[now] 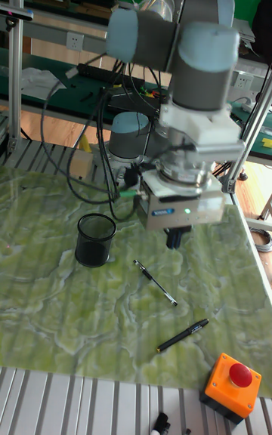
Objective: Put the pen into the pen holder
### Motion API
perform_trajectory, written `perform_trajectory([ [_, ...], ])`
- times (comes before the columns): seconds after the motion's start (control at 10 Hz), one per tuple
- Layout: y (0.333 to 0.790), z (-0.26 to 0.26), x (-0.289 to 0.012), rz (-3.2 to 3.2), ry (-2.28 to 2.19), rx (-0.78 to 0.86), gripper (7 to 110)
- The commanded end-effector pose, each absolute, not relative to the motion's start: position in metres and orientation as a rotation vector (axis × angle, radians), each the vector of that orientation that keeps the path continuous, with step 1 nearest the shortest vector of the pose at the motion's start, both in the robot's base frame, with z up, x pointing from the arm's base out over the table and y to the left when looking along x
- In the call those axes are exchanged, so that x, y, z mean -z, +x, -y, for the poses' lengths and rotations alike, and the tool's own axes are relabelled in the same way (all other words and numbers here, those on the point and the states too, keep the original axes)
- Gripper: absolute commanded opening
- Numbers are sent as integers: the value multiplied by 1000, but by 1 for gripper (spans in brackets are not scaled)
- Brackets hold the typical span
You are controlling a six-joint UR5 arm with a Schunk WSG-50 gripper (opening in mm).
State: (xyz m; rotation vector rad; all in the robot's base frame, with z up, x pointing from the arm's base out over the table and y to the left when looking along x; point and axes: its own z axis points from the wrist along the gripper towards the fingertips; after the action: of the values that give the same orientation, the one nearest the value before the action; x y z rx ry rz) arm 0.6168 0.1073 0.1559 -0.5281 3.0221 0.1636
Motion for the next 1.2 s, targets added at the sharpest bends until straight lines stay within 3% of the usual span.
perform_trajectory([
  [0.0, 616, -167, -94, -3092, -667, -188, 7],
  [0.3, 566, -192, -48, -3170, -786, -217, 7],
  [0.5, 572, -142, -18, -3141, -937, 70, 7],
  [0.8, 581, -83, -23, -3104, -1088, 376, 7],
  [1.1, 599, -114, -12, -3006, -1133, 198, 7],
])
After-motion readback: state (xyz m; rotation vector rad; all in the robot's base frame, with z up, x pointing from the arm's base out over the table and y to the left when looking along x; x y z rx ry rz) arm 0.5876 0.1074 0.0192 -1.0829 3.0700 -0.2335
